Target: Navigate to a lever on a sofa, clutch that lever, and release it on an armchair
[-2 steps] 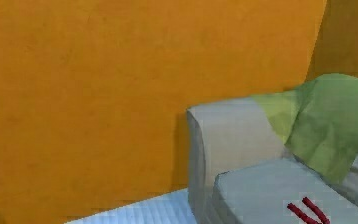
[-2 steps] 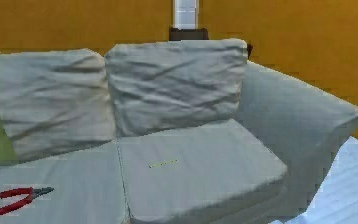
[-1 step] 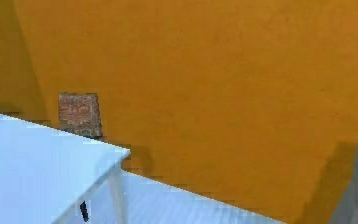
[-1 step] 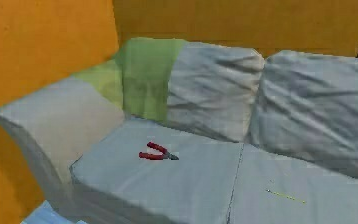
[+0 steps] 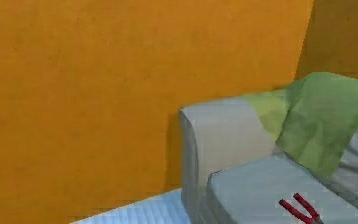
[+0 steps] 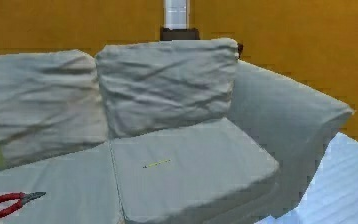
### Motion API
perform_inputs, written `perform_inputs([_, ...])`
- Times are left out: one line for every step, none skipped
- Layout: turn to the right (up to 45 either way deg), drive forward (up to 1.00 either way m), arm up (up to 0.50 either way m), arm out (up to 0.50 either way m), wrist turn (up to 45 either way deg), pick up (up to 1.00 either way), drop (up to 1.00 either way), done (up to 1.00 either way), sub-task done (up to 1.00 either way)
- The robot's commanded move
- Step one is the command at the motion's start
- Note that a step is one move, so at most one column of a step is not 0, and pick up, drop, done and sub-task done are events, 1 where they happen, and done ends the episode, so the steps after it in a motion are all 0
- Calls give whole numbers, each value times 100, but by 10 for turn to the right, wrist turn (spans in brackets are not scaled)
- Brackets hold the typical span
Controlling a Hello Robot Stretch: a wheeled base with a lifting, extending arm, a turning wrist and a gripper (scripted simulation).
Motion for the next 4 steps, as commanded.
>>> perform_inputs([450,0,0,0,0,0,0,0,0])
perform_inputs([90,0,0,0,0,0,0,0,0])
perform_inputs([0,25,0,0,0,0,0,0,0])
perform_inputs([-450,0,0,0,0,0,0,0,0])
